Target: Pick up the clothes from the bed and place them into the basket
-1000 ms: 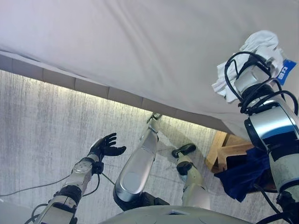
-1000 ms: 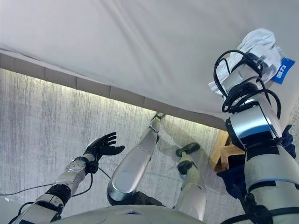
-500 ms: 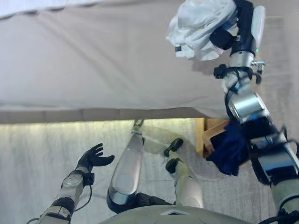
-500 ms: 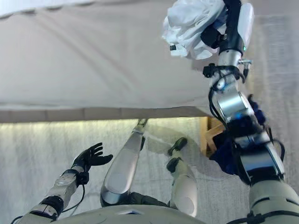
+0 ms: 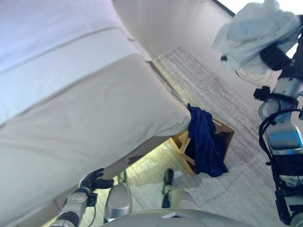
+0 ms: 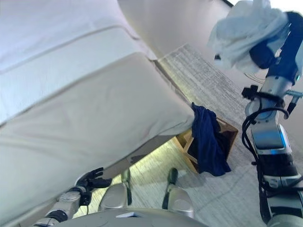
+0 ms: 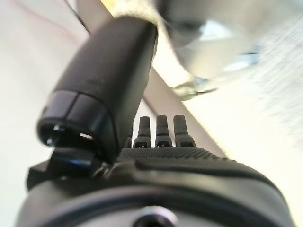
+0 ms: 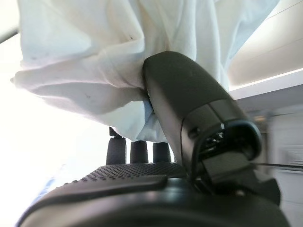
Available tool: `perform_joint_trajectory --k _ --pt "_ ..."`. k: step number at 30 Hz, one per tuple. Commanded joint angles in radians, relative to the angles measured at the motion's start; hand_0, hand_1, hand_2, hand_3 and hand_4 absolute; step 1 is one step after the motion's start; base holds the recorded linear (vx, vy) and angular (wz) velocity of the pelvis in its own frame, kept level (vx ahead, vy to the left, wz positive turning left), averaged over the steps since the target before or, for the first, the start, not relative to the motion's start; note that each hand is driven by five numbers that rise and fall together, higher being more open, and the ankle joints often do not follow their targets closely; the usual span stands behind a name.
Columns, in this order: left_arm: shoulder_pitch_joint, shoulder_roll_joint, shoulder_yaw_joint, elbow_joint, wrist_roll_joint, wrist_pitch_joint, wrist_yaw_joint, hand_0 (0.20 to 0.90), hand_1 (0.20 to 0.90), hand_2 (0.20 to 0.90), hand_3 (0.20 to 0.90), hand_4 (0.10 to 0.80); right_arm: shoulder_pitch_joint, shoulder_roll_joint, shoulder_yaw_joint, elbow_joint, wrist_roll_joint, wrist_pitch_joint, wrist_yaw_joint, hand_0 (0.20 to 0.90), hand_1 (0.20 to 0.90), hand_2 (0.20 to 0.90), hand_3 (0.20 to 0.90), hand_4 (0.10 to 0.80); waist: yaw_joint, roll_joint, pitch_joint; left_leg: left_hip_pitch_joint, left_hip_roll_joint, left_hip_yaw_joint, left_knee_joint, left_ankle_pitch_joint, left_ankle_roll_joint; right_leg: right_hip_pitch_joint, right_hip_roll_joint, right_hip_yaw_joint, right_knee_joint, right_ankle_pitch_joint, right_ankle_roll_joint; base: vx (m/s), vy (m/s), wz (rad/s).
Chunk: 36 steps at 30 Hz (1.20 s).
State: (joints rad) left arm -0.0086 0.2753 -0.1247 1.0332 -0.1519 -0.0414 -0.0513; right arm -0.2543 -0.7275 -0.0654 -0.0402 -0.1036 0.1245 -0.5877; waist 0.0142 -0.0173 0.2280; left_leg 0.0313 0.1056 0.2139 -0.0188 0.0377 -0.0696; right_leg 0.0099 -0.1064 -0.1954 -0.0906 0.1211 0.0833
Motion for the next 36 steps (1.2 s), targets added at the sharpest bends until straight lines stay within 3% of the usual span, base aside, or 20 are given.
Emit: perform_joint_trajectory --k 1,8,13,17,18,19,20,29,36 --pt "0.004 0.043 -0.077 0.039 0.052 0.002 -0.015 0.9 0.9 0.9 0.9 0.8 -0.01 -0.047 -0.048 -0.004 -0.034 -0.119 0.04 0.3 0.3 0.3 0.2 0.1 -0.013 -0.012 -0.07 -0.019 -0.017 -0.013 -0.005 -0.052 0.016 0.024 0.027 -0.033 0.088 -0.151 -0.015 0.027 -0.163 -0.26" --pt "-0.022 0.048 -0.131 0.009 0.021 -0.009 -0.024 0.9 0.9 0.9 0.9 0.8 -0.069 -0.037 0.052 0.197 -0.056 -0.051 0.114 0.3 0.3 0.3 0.2 0.1 -0.033 0.02 -0.02 -0.053 0.0 0.007 0.051 -0.046 -0.006 0.007 0.025 -0.038 0.057 -0.127 -0.024 -0.06 -0.133 -0.19" --pt "-0.106 0.062 -0.192 -0.004 -0.033 -0.016 -0.013 0.9 0.9 0.9 0.9 0.8 -0.229 -0.075 0.136 0.388 -0.017 -0.001 0.075 0.3 0.3 0.3 0.2 0.1 -0.042 0.05 0.074 -0.148 0.0 -0.027 0.101 -0.039 -0.018 -0.071 0.024 -0.015 0.079 -0.127 -0.038 -0.202 -0.113 -0.06" --pt "-0.162 0.061 -0.237 -0.029 -0.083 -0.033 -0.001 0.9 0.9 0.9 0.9 0.8 -0.365 -0.106 0.196 0.543 0.045 0.023 0.059 0.3 0.3 0.3 0.2 0.1 -0.05 0.1 0.15 -0.202 -0.007 -0.041 0.087 -0.011 -0.026 -0.143 0.023 -0.004 0.086 -0.12 -0.044 -0.184 -0.036 0.03" --pt "-0.174 0.061 -0.247 -0.037 -0.093 -0.039 0.002 0.9 0.9 0.9 0.9 0.8 -0.399 -0.114 0.213 0.586 0.055 0.021 0.048 0.575 0.575 0.575 0.521 0.421 -0.052 0.113 0.167 -0.214 -0.009 -0.042 0.081 -0.004 -0.027 -0.165 0.023 -0.001 0.089 -0.119 -0.046 -0.147 -0.012 -0.02" --pt "-0.181 0.06 -0.254 -0.041 -0.097 -0.042 0.006 0.9 0.9 0.9 0.9 0.8 -0.422 -0.117 0.226 0.613 0.05 0.033 0.042 0.575 0.575 0.575 0.521 0.421 -0.054 0.122 0.178 -0.225 -0.01 -0.044 0.078 -0.001 -0.028 -0.182 0.022 0.002 0.094 -0.119 -0.048 -0.138 -0.019 -0.02" --pt "-0.188 0.06 -0.266 -0.048 -0.107 -0.05 0.011 0.9 0.9 0.9 0.9 0.8 -0.453 -0.125 0.247 0.654 0.054 0.04 0.033 0.9 0.9 0.9 0.9 0.8 -0.055 0.135 0.19 -0.237 -0.014 -0.047 0.076 0.004 -0.029 -0.202 0.022 0.005 0.099 -0.119 -0.05 -0.114 -0.021 -0.02" --pt "-0.233 0.07 -0.306 -0.115 -0.15 -0.06 0.009 0.9 0.9 0.9 0.9 0.8 -0.627 -0.159 0.356 0.895 0.101 0.141 0.022 0.9 0.9 0.9 0.9 0.8 -0.06 0.21 0.238 -0.289 -0.051 -0.073 0.07 0.008 -0.035 -0.318 0.017 0.028 0.13 -0.114 -0.061 -0.043 -0.002 0.01" --pt "-0.211 0.073 -0.302 -0.139 -0.146 -0.051 -0.006 0.9 0.9 0.9 0.9 0.8 -0.572 -0.148 0.311 0.909 0.149 0.13 -0.018 0.9 0.9 0.9 0.9 0.8 -0.066 0.214 0.231 -0.263 -0.056 -0.071 0.049 0.004 -0.036 -0.313 0.02 0.029 0.13 -0.112 -0.062 0.009 0.02 0.03"
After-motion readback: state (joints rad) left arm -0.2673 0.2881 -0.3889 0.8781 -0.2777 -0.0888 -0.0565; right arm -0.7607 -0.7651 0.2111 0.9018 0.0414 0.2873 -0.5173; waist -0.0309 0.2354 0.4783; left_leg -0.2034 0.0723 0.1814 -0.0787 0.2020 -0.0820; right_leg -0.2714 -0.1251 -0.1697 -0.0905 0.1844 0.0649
